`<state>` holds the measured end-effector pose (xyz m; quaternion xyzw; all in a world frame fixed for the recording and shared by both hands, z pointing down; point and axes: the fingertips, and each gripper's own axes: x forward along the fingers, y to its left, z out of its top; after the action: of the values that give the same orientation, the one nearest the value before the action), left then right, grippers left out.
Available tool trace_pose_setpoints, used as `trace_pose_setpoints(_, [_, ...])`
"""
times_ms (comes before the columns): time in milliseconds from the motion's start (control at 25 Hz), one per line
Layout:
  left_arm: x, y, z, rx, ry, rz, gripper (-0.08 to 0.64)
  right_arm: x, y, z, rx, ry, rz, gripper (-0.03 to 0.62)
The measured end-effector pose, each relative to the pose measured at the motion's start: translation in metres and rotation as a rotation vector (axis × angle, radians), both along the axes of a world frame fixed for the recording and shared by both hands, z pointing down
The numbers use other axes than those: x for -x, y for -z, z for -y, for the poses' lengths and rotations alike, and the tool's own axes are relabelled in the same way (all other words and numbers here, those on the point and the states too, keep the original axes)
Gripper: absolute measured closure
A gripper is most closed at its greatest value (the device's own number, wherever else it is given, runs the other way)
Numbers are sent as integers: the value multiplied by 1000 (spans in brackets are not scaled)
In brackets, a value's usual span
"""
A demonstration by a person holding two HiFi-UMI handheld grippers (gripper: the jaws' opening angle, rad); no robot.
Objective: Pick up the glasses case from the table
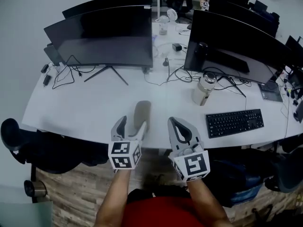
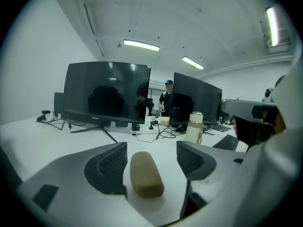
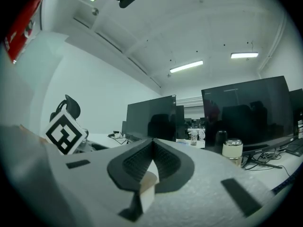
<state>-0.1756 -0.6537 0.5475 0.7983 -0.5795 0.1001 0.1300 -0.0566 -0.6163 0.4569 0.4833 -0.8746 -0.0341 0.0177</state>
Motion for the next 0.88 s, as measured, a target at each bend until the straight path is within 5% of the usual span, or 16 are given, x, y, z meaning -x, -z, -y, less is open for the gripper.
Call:
trace_pose_setpoints(360, [-3, -71, 59, 188, 88, 113, 202, -17, -25, 27, 57, -38, 11, 592])
trace_pose_setpoints(880, [-8, -143, 91, 435, 94, 191, 172, -31, -38, 41, 100, -106, 18, 592])
